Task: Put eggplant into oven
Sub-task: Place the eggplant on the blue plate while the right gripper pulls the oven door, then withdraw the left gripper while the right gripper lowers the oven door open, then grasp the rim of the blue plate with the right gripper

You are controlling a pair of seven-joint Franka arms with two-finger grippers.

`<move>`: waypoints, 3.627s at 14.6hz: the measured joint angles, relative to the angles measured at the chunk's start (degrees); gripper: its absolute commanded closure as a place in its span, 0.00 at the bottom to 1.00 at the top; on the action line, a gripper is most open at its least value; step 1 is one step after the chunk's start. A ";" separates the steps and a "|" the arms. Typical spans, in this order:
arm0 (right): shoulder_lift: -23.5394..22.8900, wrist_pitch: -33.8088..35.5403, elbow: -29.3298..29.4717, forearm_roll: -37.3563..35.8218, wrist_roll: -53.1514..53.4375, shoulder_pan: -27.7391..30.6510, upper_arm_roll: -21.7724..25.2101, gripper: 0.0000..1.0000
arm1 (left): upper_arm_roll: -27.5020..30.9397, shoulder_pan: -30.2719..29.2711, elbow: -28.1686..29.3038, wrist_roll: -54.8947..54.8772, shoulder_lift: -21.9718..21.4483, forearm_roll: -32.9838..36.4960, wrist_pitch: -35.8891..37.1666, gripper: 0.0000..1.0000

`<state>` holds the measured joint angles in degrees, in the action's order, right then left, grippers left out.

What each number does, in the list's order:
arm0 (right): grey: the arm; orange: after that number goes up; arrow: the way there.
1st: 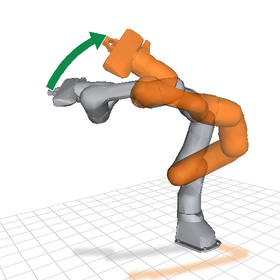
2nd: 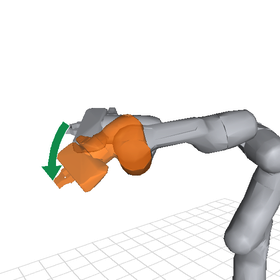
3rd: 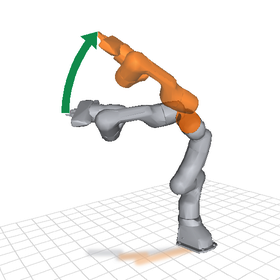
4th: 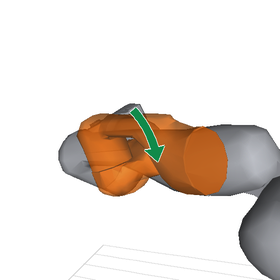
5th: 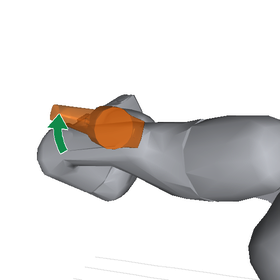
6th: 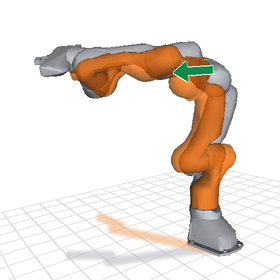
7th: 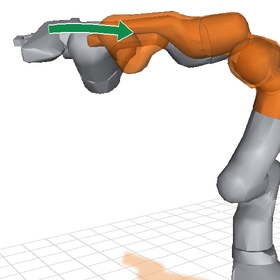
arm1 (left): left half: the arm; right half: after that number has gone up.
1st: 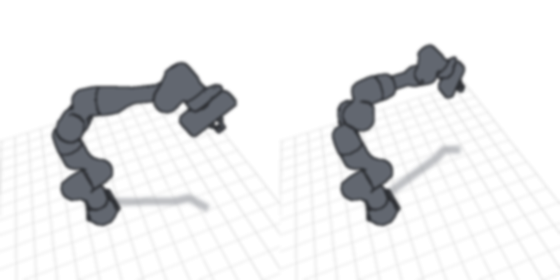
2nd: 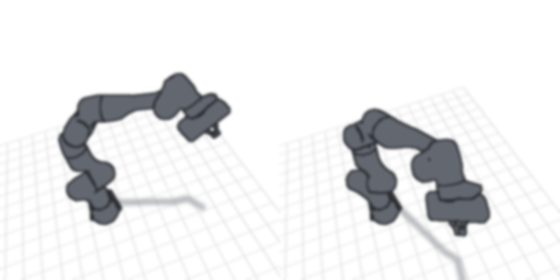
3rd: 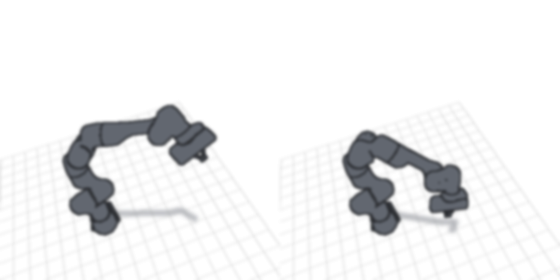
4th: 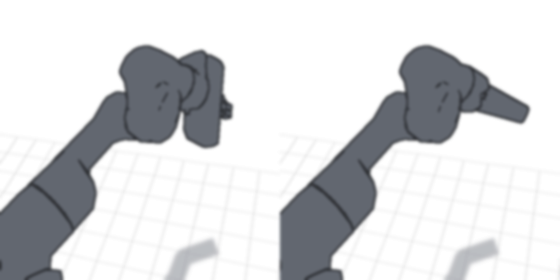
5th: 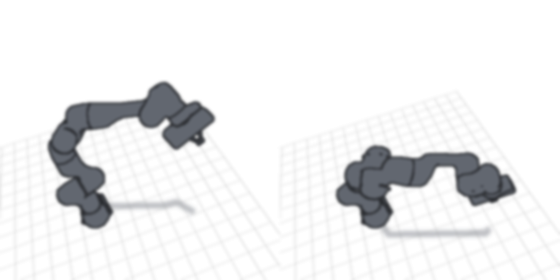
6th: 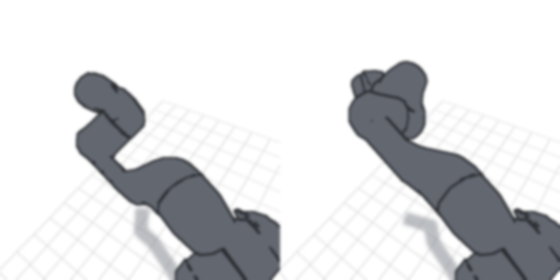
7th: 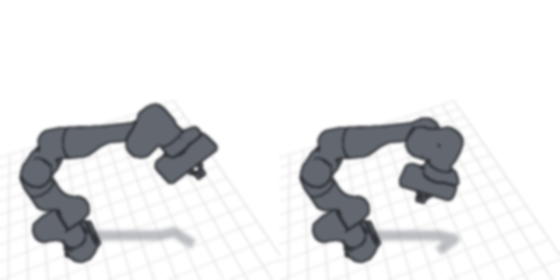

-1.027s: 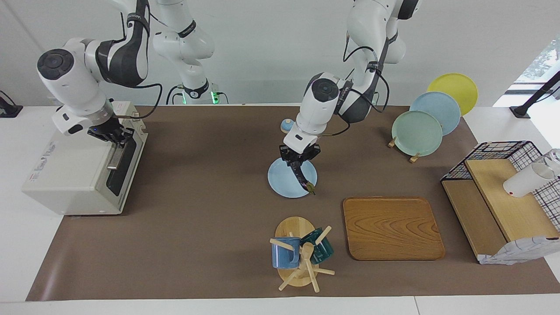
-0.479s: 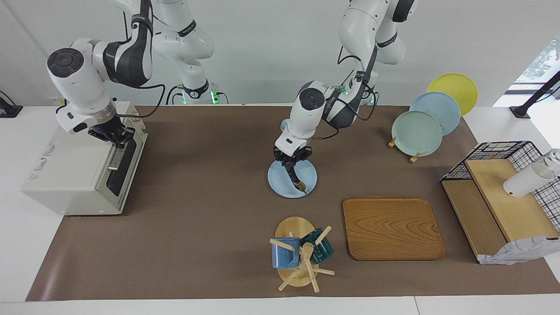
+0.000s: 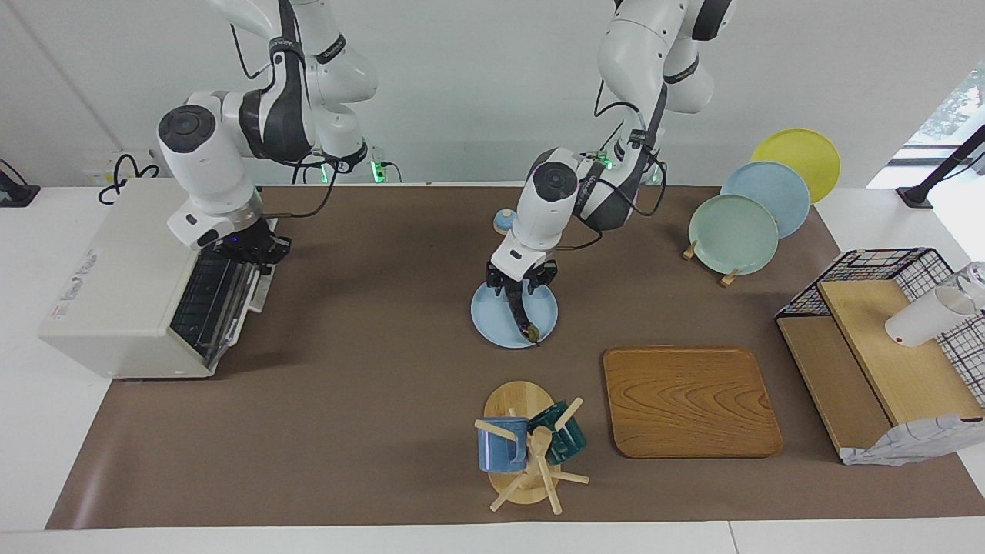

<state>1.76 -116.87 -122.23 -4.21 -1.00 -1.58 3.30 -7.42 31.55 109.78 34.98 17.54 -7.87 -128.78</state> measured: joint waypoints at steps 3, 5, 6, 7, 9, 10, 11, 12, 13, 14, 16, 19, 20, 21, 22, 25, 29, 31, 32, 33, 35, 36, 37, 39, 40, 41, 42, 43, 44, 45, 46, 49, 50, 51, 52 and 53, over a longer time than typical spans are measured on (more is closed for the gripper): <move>-2.19 -5.86 -1.81 1.63 0.33 -0.72 -0.25 1.00 | 0.50 -6.26 -4.26 -6.08 -3.70 0.01 10.45 0.00; -2.76 -9.20 -3.43 1.77 0.81 -1.27 -0.34 1.00 | 0.75 -12.18 -8.52 -11.35 -5.87 0.02 18.27 0.00; -2.98 -10.43 -4.08 1.77 0.85 -1.53 -0.37 1.00 | 0.88 -15.26 -10.72 -14.86 -6.63 0.20 21.74 0.00; -3.26 -11.30 -4.46 1.77 0.85 -1.73 -0.37 1.00 | 0.96 -17.97 -12.30 -17.96 -7.09 0.67 23.95 0.00; -3.96 -12.58 -4.93 1.81 0.90 -1.94 -0.46 1.00 | 1.01 -23.04 -14.05 -23.28 -7.90 1.92 26.11 0.00; -4.36 -13.12 -5.08 2.06 0.94 -2.02 -0.49 1.00 | 1.02 -25.19 -14.37 -25.50 -8.41 2.17 26.69 0.00; -4.83 -13.75 -5.17 2.62 0.94 -2.13 -0.47 1.00 | 1.03 -26.94 -14.55 -27.31 -8.98 2.64 27.43 0.00; -5.40 -14.70 -5.14 3.19 0.94 -2.43 -0.32 1.00 | 1.02 -28.32 -14.67 -28.74 -9.79 3.94 28.36 0.00; -5.88 -15.16 -4.94 3.68 1.31 -3.15 -0.07 1.00 | 1.00 -29.09 -14.80 -29.49 -10.83 5.29 29.66 0.00; -6.15 -15.14 -4.60 3.89 2.57 -4.23 0.10 1.00 | 0.98 -29.23 -14.92 -29.62 -12.05 6.11 31.29 0.00; -6.26 -13.31 -3.16 3.90 5.68 -7.14 0.14 1.00 | 0.58 -29.20 -14.96 -29.62 -14.55 6.60 34.29 0.00; -6.65 -4.07 4.39 3.96 13.75 -13.11 0.11 0.70 | 0.38 -29.13 -14.89 -29.62 -17.28 6.67 37.48 0.00; -6.98 -1.47 7.67 3.96 16.41 -15.20 0.05 0.50 | 0.41 -29.14 -14.72 -29.67 -17.73 6.69 37.72 0.00; -7.18 -0.25 10.05 3.96 17.76 -16.72 0.02 0.48 | 0.51 -29.20 -14.40 -29.83 -17.91 6.72 37.66 0.00; -7.24 0.07 11.19 3.96 18.12 -17.34 0.02 0.41 | 0.66 -29.34 -14.05 -30.01 -17.90 6.73 37.36 0.00; -7.24 0.14 11.96 3.97 17.69 -18.15 -0.48 0.42 | 1.10 -29.64 -12.96 -30.31 -17.80 6.73 35.27 0.00; -8.16 -4.12 14.28 4.06 20.89 -24.07 -3.86 0.38 | 1.92 -29.63 -13.01 -30.54 -17.77 6.67 35.64 0.00; -12.34 -2.30 21.31 4.05 25.05 -28.80 -4.60 0.40 | 2.05 -29.63 -13.53 -30.54 -17.77 6.62 36.78 0.00; -15.65 -0.01 25.84 4.00 27.80 -31.12 -4.64 0.44 | 2.15 -29.63 -14.00 -30.54 -17.77 6.62 37.54 0.00; -19.77 1.23 30.75 3.53 31.04 -33.59 -4.64 0.49 | 2.25 -29.63 -14.53 -30.54 -17.77 6.62 38.14 0.00; -28.99 0.34 39.14 0.79 37.77 -38.39 -4.67 0.51 | 2.30 -29.63 -15.21 -30.55 -17.77 6.62 38.65 0.00; -32.51 -2.28 41.31 -0.03 39.81 -39.99 -4.64 0.56 | 2.30 -29.63 -15.24 -30.55 -17.77 6.62 38.66 0.00; -34.94 -4.37 42.07 -0.37 40.64 -41.11 -4.59 0.62 | 2.31 -29.65 -15.24 -30.57 -17.76 6.62 38.68 0.00; -37.60 -8.38 40.89 -0.88 40.89 -42.60 -4.55 0.62 | 2.47 -29.77 -15.24 -30.66 -17.76 6.62 38.72 0.00; -37.99 -10.18 39.72 -1.17 40.89 -42.93 -4.54 0.62 | 2.56 -29.82 -15.23 -30.72 -17.76 6.62 38.74 0.00; -38.12 -11.32 38.56 -1.77 40.89 -43.25 -4.54 0.62 | 2.64 -29.84 -15.21 -30.77 -17.76 6.62 38.75 0.00; -38.12 -11.79 37.76 -2.55 40.89 -43.55 -4.55 0.62 | 2.70 -29.85 -15.18 -30.79 -17.76 6.62 38.79 0.00; -38.11 -11.80 37.41 -3.41 40.89 -43.81 -4.55 0.62 | 2.73 -29.86 -15.16 -30.79 -17.76 6.62 38.86 0.00; -38.10 -11.80 37.28 -4.24 40.89 -44.00 -4.55 0.62 | 2.74 -29.87 -15.16 -30.79 -17.76 6.62 38.89 0.00; -38.08 -11.80 37.07 -5.03 40.89 -44.14 -4.56 0.62 | 2.74 -29.87 -15.16 -30.79 -17.76 6.62 38.91 0.00; -38.06 -11.80 36.61 -6.00 40.89 -44.23 -4.56 0.62 | 2.75 -29.88 -15.16 -30.79 -17.76 6.62 38.91 0.00; -38.08 -12.57 34.69 -6.99 40.88 -44.69 -4.56 1.00 | 2.76 -29.91 -15.15 -30.79 -17.76 6.62 38.91 0.00; -38.08 -12.46 34.33 -7.56 40.88 -45.13 -4.53 1.00 | 2.76 -29.91 -15.15 -30.79 -17.76 6.62 38.91 0.00; -38.05 -11.59 34.44 -9.15 40.88 -45.53 -4.49 1.00 | 2.76 -29.92 -15.15 -30.79 -17.76 6.62 38.91 0.00; -37.83 -9.28 35.27 -11.56 40.89 -45.86 -4.50 1.00 | 2.76 -29.92 -15.15 -30.79 -17.76 6.62 38.91 0.00; -37.52 -5.45 36.49 -13.36 40.89 -46.08 -4.49 1.00 | 2.76 -29.92 -15.15 -30.79 -17.76 6.62 38.91 0.00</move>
<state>-35.75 -122.32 -85.74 -17.57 39.88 -47.66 -1.19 -4.66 1.63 94.62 4.19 -0.22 -1.25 -89.87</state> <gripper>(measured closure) 0.978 0.000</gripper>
